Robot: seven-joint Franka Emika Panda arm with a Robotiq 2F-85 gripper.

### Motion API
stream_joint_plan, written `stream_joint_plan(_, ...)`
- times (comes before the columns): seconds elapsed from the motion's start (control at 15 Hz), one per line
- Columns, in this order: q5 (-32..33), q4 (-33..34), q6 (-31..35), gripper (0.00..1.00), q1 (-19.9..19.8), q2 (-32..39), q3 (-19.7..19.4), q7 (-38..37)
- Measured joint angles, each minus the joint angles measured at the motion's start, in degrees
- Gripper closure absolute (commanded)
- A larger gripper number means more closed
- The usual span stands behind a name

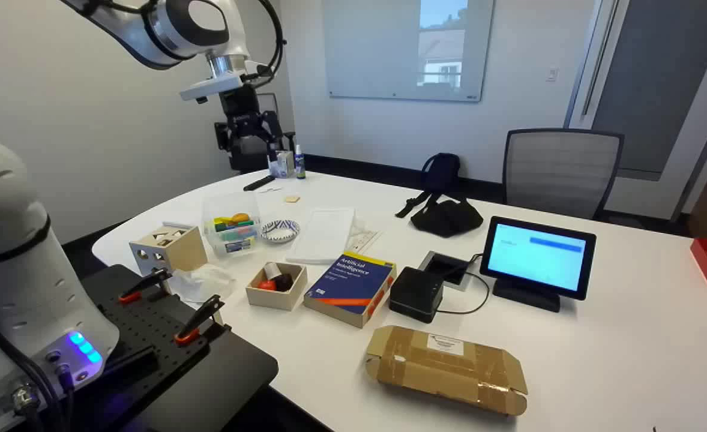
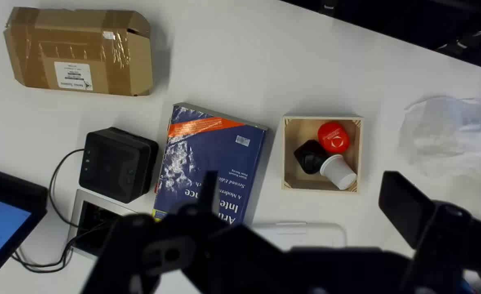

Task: Pick up the napkin from the table and wipe the book

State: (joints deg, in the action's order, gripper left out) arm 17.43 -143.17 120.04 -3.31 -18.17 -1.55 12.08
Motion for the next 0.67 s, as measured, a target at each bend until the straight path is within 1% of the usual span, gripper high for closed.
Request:
stream_joint_plan(0.07,0.0,0.01,0.0,0.0,0.0,0.0,0.0,0.0)
stream_joint_plan(0.13,0.0,0.02,0.0,0.25,0.0,0.0,0.0,0.0)
stream_joint_plan(0.2,0.0,0.02,0.0,0.04,0.0,0.0,0.0,0.0)
stream_joint_plan(0.27,0.0,0.02,0.0,0.04,0.01,0.01,0.0,0.0)
stream_joint_plan(0.33,0.0,-0.04,0.16,0.0,0.11,0.11,0.0,0.0)
stream_joint_plan(0.4,0.0,-0.23,1.1,0.01,0.35,0.44,0.0,0.0)
stream_joint_plan(0.67,-0.04,-2.71,8.5,0.0,3.04,3.75,1.35,-0.11)
